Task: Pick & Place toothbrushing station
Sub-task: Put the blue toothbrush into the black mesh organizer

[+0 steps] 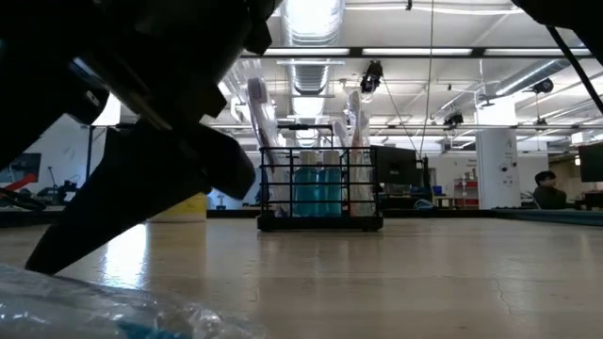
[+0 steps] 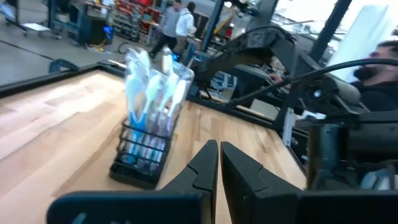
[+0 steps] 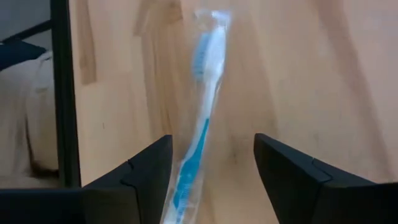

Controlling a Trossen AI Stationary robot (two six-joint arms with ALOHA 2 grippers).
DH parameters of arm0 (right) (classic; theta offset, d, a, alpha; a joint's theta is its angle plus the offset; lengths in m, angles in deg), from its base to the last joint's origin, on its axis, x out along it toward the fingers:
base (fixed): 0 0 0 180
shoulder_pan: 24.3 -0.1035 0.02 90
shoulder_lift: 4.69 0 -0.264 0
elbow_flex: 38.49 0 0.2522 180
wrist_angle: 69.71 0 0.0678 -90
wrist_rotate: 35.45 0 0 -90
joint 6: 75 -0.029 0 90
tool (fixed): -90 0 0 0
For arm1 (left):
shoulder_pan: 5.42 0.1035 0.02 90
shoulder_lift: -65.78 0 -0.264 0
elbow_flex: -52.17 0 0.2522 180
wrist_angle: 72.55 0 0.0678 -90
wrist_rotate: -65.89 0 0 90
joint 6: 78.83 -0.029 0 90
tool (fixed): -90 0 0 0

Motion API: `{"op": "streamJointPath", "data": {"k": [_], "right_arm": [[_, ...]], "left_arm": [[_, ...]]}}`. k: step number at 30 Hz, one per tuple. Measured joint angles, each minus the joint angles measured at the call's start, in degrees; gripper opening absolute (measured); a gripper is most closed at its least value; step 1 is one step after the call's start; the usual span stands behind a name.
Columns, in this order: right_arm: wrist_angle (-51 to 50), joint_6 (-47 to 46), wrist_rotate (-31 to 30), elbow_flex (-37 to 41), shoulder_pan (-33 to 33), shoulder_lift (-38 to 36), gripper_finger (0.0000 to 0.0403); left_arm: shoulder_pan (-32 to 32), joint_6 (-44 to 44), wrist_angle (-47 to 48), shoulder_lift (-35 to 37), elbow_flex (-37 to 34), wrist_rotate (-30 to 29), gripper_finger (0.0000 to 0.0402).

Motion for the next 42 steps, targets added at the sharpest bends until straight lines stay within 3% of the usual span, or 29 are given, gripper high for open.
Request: {"op": "streamJointPath", "data": {"k": [15,19,29,37,42], "right_arm": [[0.62,0.17,3.2,3.02,0.57,0.13,0.0212],[1.02,0.3,1.16,4.57,0.65,0.02,0.02],[-9.58,4.72,-10.98,2.5,1.76,-0.09,0.0146],[-11.59,9.04,-12.2,0.83,3.21,-0.15,0.0104],[-13.87,12.2,-12.5,0.85,3.65,-0.5,0.0057]], "left_arm": [[-0.02,0.49,1.12,0.0,-0.09,1.79,0.0023],[-0.02,1.46,1.12,0.02,-0.09,1.78,0.0023],[-0.01,4.46,1.76,0.02,-0.13,2.31,0.0023],[-0.01,6.05,4.12,0.02,-0.13,2.62,0.0023],[0.0,7.06,4.6,0.02,-0.13,2.81,0.0023]]}}
